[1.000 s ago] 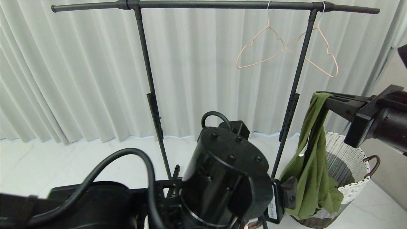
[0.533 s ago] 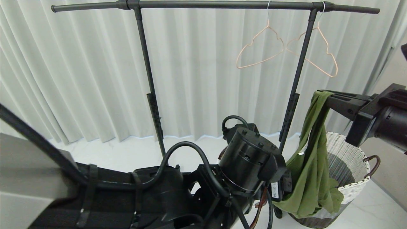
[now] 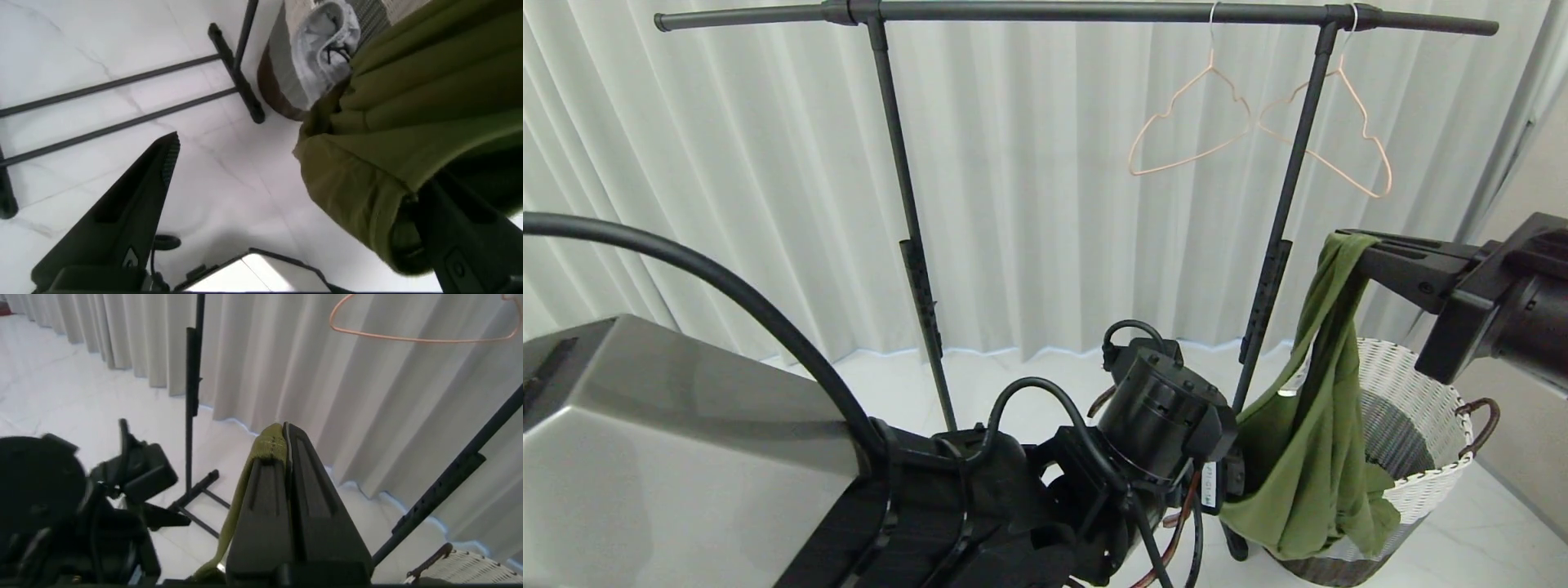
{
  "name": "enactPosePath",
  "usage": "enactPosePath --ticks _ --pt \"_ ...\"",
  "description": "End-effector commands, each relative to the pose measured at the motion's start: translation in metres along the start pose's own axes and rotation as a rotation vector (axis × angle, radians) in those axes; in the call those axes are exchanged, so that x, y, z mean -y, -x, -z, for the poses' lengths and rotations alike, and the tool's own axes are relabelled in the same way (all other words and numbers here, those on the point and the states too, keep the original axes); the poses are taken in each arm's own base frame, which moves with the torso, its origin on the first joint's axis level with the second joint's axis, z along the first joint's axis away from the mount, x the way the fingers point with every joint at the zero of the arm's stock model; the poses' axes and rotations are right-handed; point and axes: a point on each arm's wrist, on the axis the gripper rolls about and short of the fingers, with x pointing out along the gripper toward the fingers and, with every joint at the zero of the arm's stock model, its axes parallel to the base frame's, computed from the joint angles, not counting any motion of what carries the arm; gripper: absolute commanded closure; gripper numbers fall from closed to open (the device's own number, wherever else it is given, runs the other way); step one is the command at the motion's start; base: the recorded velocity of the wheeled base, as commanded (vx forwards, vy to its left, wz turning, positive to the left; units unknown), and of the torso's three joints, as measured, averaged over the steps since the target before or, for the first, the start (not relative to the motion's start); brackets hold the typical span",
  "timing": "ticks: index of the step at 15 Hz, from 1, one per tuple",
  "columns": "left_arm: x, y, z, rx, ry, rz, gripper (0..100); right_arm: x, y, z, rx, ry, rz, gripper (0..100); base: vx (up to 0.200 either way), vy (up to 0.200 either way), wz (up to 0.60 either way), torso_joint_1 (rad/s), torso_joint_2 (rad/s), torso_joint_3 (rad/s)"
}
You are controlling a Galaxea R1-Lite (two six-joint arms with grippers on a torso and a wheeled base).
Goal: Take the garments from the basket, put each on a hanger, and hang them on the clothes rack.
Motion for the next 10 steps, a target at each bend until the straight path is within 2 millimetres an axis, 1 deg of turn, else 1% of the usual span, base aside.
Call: enactPosePath --ticks 1,2,4,5,6,7,8,9,10 --pt "-0.001 -0.001 0.001 -0.005 0.0 -0.005 0 0.0 0.002 -0.001 0.006 -0.001 -0.003 100 0.0 0.0 0.0 0.0 0.0 0.0" --pt "-0.003 0.0 0.004 -0.013 -0.001 -0.01 100 0.0 0.002 -0.001 0.006 -0.001 -0.001 100 0.0 0.0 0.0 0.0 0.0 0.0" --pt "-0.005 0.004 0.004 0.0 -0.003 -0.04 100 0.0 0.002 -0.001 0.004 0.001 -0.001 100 0.0 0.0 0.0 0.0 0.0 0.0" --pt "-0.006 0.008 0.007 0.008 -0.013 -0.079 100 0.0 0.002 0.0 0.002 0.001 0.002 100 0.0 0.0 0.0 0.0 0.0 0.0" --pt "-0.009 0.012 0.016 0.002 -0.059 -0.131 100 0.0 0.002 0.0 0.001 0.002 0.001 100 0.0 0.0 0.0 0.0 0.0 0.0" --pt "-0.018 0.022 0.025 -0.001 -0.133 -0.193 100 -0.001 0.001 0.001 -0.004 0.004 0.001 100 0.0 0.0 0.0 0.0 0.0 0.0" --pt "-0.021 0.034 0.025 0.027 -0.127 -0.183 100 -0.001 0.001 0.003 -0.01 0.004 0.001 100 0.0 0.0 0.0 0.0 0.0 0.0" --pt "-0.023 0.051 0.018 0.072 -0.112 -0.167 100 -0.001 0.002 0.005 -0.016 0.008 0.002 100 0.0 0.0 0.0 0.0 0.0 0.0" --pt "-0.026 0.074 0.009 0.116 -0.097 -0.151 100 -0.002 0.002 0.008 -0.025 0.011 -0.002 100 0.0 0.0 0.0 0.0 0.0 0.0"
